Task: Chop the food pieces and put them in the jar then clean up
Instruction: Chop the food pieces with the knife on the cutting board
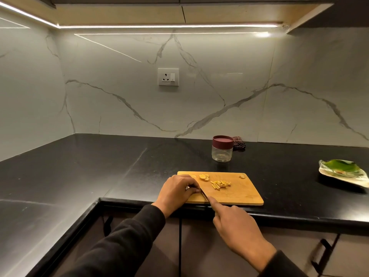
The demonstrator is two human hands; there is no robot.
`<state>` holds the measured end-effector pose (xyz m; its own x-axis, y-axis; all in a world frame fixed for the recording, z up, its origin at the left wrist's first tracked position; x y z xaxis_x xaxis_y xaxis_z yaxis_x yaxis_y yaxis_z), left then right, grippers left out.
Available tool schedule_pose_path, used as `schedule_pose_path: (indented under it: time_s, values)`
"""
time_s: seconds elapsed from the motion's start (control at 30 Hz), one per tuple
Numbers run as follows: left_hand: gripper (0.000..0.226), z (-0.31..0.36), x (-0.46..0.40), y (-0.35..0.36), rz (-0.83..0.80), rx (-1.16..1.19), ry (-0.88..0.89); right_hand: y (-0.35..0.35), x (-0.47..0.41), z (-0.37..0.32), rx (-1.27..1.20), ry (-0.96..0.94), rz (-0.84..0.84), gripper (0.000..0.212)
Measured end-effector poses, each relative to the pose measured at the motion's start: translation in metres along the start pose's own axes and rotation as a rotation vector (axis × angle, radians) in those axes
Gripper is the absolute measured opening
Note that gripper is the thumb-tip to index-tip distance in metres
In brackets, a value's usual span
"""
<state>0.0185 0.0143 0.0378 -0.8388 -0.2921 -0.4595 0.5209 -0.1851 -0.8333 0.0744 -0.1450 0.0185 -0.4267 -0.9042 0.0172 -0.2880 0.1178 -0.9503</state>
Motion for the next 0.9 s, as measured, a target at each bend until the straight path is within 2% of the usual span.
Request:
schedule_pose_path:
  time_s: [0.13,0.27,0.63,0.73,0.9]
  values:
    - [0.019,-0.004,-0.001,0.002,-0.012,0.043,-0.022,-0.002,0.011,0.001,0.127,0.035,-0.007,0.060]
    - [0.015,-0.003,-0.005,0.008,-0.084,-0.009,-0.009,-0.003,0.013,0.000,0.223,0.074,-0.020,0.061]
    - [0.034,0.002,-0.015,0.023,-0.325,-0.180,0.025,0.000,0.012,0.003,0.179,0.056,-0.005,0.059]
    - [0.035,0.002,-0.013,0.019,-0.256,-0.119,0.001,-0.002,0.012,0.004,0.173,0.053,0.010,0.059]
    - [0.016,-0.004,-0.005,0.011,-0.116,0.012,-0.053,-0.007,0.006,0.016,0.087,0.044,0.056,0.058]
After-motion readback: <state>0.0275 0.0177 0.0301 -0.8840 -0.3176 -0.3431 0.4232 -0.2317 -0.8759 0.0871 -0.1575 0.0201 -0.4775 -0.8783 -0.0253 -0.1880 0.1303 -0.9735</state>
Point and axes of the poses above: each hand's wrist, its own x-axis away from the middle knuckle, its own y-axis out of the palm, z = x × y, the point moved 9 cm from there along -x, towards the middle knuckle, and after that the axes turned 10 degrees about -z, right-handed, at the moved point
